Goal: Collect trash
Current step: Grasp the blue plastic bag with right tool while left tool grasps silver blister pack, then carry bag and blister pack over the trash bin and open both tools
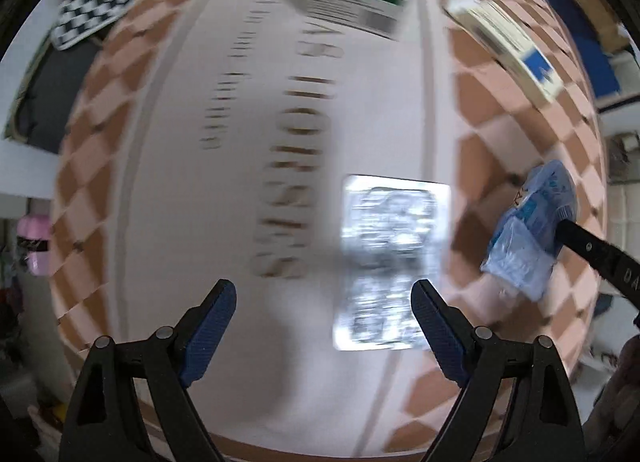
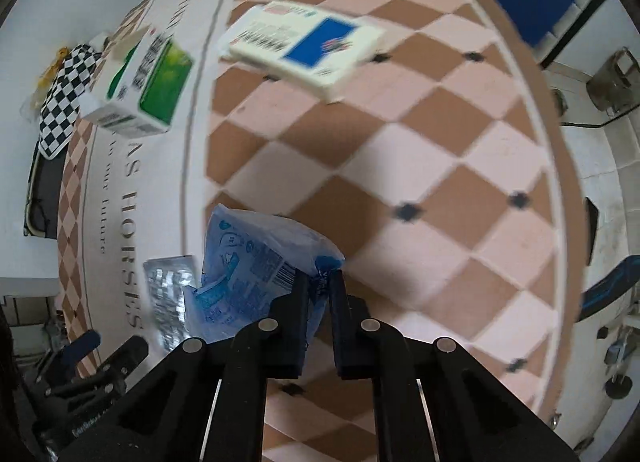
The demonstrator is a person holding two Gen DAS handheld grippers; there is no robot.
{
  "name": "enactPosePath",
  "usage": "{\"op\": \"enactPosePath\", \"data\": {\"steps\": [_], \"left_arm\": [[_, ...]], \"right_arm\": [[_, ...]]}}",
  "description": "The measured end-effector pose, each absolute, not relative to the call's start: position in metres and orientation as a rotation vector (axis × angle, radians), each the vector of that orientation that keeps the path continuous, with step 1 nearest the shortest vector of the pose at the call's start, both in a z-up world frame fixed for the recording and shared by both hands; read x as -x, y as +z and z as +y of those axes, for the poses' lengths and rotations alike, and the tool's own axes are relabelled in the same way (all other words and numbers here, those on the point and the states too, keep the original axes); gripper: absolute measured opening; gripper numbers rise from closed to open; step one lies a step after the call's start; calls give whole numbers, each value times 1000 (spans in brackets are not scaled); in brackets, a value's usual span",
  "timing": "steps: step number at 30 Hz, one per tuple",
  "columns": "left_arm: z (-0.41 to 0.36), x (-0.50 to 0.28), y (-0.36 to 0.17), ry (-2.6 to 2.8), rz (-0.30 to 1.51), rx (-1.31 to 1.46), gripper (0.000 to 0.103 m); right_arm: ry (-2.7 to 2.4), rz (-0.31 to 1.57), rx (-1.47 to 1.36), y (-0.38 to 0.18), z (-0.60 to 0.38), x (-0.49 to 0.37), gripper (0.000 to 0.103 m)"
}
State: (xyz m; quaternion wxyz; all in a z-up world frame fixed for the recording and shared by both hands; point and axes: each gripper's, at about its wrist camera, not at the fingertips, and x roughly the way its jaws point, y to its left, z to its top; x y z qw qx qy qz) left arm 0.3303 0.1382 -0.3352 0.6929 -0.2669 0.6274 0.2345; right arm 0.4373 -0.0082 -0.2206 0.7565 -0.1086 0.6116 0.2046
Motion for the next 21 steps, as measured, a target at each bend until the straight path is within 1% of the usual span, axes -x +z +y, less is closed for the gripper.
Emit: {"op": "enactPosePath", "data": {"steps": [5,9,10,11,13,17,21], "left_arm": [[123,-360,-362,468,1496,591,88],[128,-360,-366,502,1474,586,85],[129,-358,-365,507,1461,584,80],[128,-356,-364,509,1447,578,72],[127,-353,-359,508,1436,559,61],[128,-354,-356,514,1440,544,61],[116,-358,-336,545,1399,506,61]], "right_arm": [[387,1361,222,-223,-51,-445,10],[374,1386,191,-229,-66,-453,10],[375,1388,187,-231,-67,-453,10],[375,1391,183,-232,-68,-454,10],[381,1398,173,-235,-70,-453,10],[396,1406,163,-238,-75,-453,10],[427,1389,165,-231,-71,-449,10]]}}
